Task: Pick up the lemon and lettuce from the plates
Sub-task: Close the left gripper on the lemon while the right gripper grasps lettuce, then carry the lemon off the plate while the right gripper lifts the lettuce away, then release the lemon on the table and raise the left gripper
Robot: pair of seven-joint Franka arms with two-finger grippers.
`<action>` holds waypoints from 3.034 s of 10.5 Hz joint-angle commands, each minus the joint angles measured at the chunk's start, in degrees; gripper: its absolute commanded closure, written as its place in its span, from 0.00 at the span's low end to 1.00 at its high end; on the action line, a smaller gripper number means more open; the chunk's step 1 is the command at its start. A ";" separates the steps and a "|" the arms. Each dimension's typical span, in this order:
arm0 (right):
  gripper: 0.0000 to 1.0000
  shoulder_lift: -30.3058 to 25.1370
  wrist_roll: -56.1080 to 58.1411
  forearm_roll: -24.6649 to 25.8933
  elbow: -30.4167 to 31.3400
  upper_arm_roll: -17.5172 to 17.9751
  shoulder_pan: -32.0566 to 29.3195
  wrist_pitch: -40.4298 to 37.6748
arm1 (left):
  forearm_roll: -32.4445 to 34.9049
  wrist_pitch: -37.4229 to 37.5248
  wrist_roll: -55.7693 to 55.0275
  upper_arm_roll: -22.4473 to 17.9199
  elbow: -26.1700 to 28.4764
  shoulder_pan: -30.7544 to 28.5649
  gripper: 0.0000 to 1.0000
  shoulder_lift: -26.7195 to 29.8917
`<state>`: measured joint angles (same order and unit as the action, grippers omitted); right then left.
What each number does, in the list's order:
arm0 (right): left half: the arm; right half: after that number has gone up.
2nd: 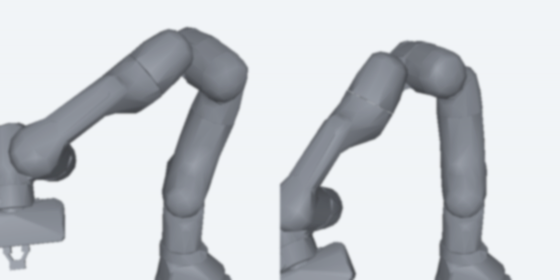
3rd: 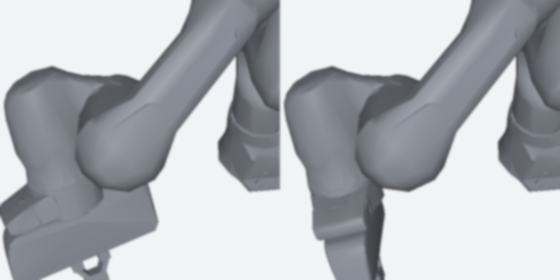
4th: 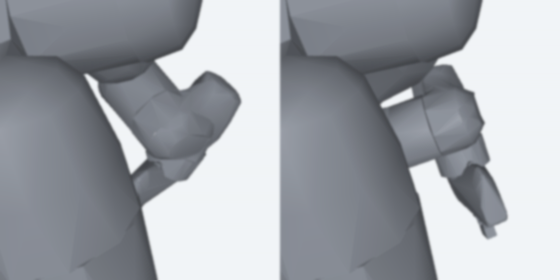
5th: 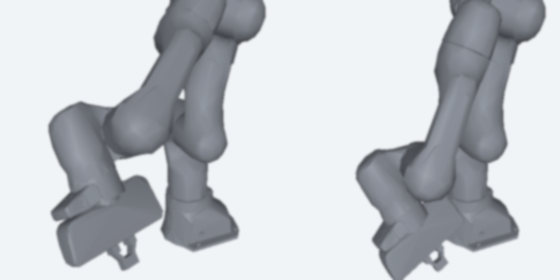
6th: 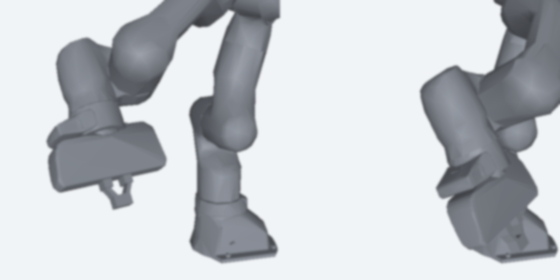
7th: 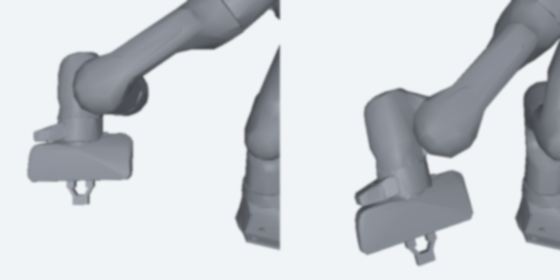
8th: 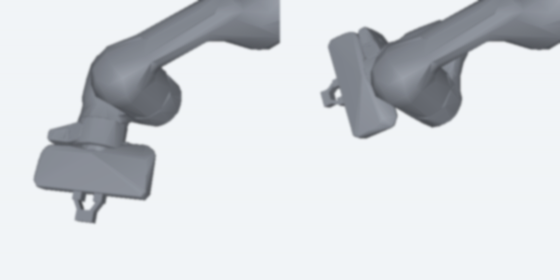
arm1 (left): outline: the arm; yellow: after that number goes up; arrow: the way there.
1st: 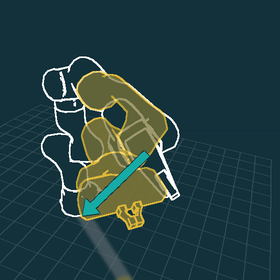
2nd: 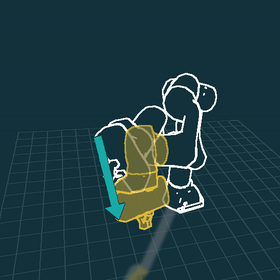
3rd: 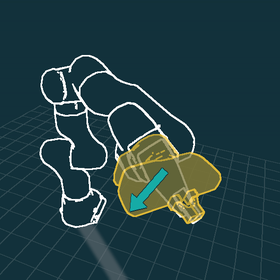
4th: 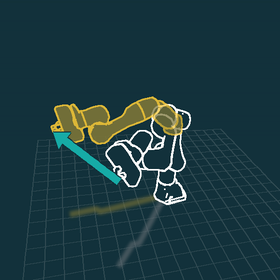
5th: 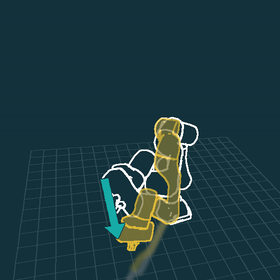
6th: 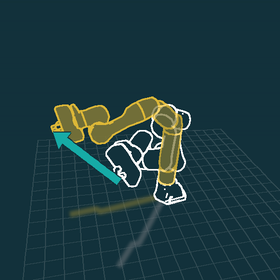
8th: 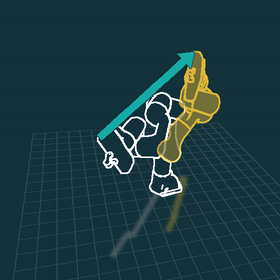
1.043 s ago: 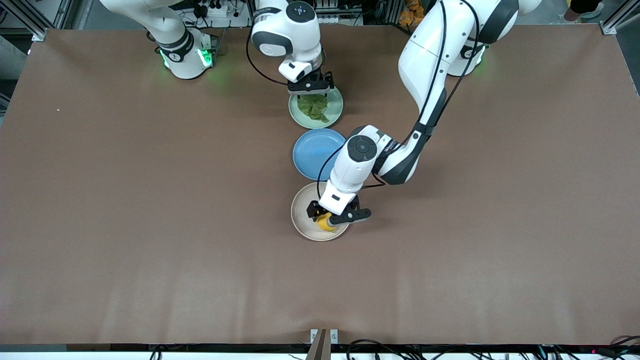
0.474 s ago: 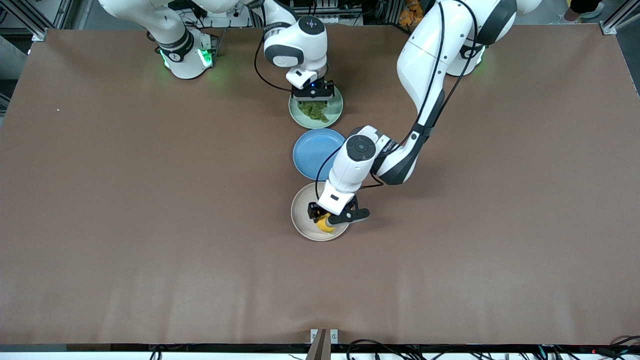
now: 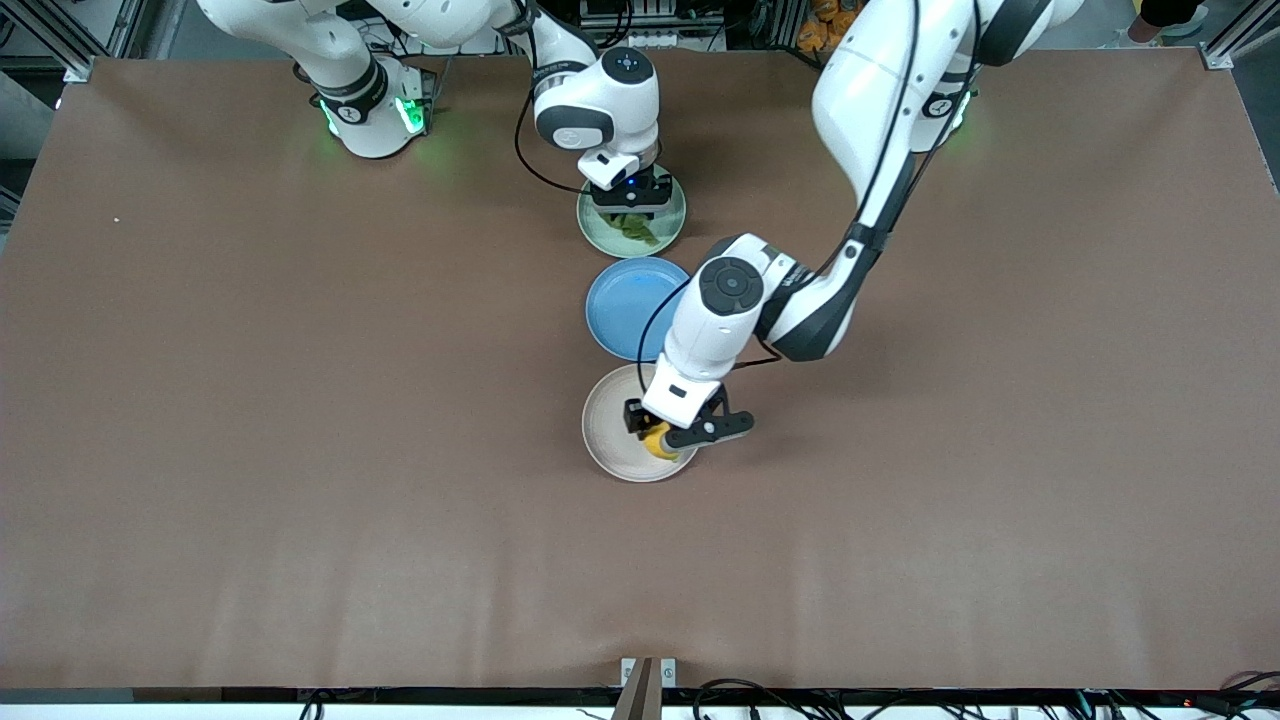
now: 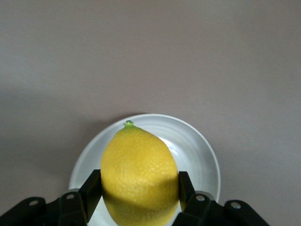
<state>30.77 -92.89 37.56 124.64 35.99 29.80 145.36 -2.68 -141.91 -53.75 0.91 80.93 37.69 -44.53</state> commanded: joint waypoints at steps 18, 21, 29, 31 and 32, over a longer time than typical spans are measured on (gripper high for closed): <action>1.00 -18.47 37.74 -29.56 -9.32 -3.96 -21.54 -19.41 | 0.58 17.55 56.04 -0.03 20.85 -33.29 1.00 13.86; 1.00 -17.86 52.24 -29.56 -9.24 -14.33 -23.56 -19.50 | 0.58 17.55 56.04 -0.03 20.84 -34.26 0.00 13.24; 1.00 -8.73 75.03 -29.39 -9.24 -38.69 -23.30 -9.78 | 0.58 23.08 55.07 0.32 19.88 -35.23 0.00 26.57; 1.00 -6.26 75.49 -29.21 -9.32 -40.11 -23.30 -7.30 | 0.49 25.00 54.98 0.15 19.79 -34.80 0.00 30.89; 1.00 -5.21 75.58 -29.04 -9.33 -40.81 -23.30 -6.07 | 0.57 27.19 53.68 0.15 19.36 -34.88 0.00 32.82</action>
<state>23.38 -18.48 9.31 115.71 -3.41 6.00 137.09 -2.63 -118.24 1.41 0.81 99.27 2.91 -16.39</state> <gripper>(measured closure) 0.956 0.000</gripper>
